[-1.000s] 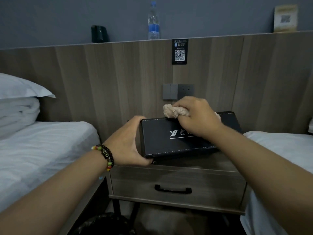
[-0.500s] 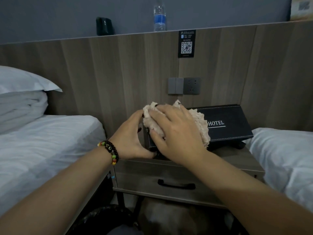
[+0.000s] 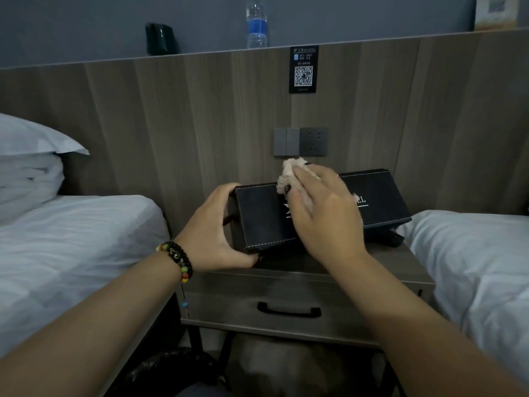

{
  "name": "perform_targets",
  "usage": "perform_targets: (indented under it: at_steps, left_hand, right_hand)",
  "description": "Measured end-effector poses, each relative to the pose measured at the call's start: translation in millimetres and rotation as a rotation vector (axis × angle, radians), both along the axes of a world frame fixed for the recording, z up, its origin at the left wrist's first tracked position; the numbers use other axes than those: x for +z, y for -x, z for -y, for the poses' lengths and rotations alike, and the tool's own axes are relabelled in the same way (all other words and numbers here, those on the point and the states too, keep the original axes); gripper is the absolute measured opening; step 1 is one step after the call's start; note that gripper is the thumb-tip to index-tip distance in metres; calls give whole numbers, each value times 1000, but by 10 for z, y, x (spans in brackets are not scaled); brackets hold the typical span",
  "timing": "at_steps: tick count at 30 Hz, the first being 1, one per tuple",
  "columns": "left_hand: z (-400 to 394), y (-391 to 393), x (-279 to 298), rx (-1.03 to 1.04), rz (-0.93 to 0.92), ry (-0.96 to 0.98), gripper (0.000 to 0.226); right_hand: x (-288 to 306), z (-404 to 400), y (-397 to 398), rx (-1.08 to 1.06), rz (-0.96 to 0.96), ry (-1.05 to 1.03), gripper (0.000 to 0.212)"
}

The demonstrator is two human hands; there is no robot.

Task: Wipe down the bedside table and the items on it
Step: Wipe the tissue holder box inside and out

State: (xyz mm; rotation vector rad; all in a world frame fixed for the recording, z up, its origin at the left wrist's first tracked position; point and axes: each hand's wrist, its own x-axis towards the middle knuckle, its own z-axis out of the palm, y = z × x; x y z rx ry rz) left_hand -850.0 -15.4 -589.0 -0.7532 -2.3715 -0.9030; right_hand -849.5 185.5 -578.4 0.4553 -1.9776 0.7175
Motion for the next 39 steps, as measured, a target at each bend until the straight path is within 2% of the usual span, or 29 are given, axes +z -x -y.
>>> perform_targets:
  at_steps: [2,6,11,13,16,19,21,25,29,31,33,35,39]
  left_hand:
    - [-7,31,13,-25,19,0,93]
    - [57,58,69,-78,29,21,90]
    - [81,12,42,-58,27,47,90]
    - [67,-2,26,-34,14,60,92]
    - [38,-10,13,-31,20,50,93]
    - [19,-2,14,-39,29,67,92]
    - [35,15,40,-35,33,89,93]
    - [103,48,61,-93,85,107,97]
    - [124,-1,58,-92,76,130,98]
    - [117,-10,64,-65,48,151,97]
    - [115,-5,89,-36,47,161,95]
    - [125,-7,151,4,87,191,101]
    - [15,-93,318,100,170,383,135]
  right_hand:
    - [-44,171,-99,10,-1,-3,38]
    - [-204,491,-333,17,-103,-152,34]
    - [-217,133,-275,32,-157,-276,34]
    - [-232,-131,-194,-33,-149,-234,34]
    - [-288,-375,-99,-78,-128,-32,33]
    - [-322,-218,-148,-45,-105,148,33]
    - [-367,52,-255,-3,-116,121,33]
    - [-520,453,-415,83,-212,-91,28]
    - [-553,238,-418,116,-240,-181,29]
    - [-542,-30,-358,43,-238,-158,29]
    - [-517,-307,-281,-18,-187,-46,31]
    - [-513,-481,-240,-13,-120,43,33]
    - [-525,-449,-223,45,-125,33,34]
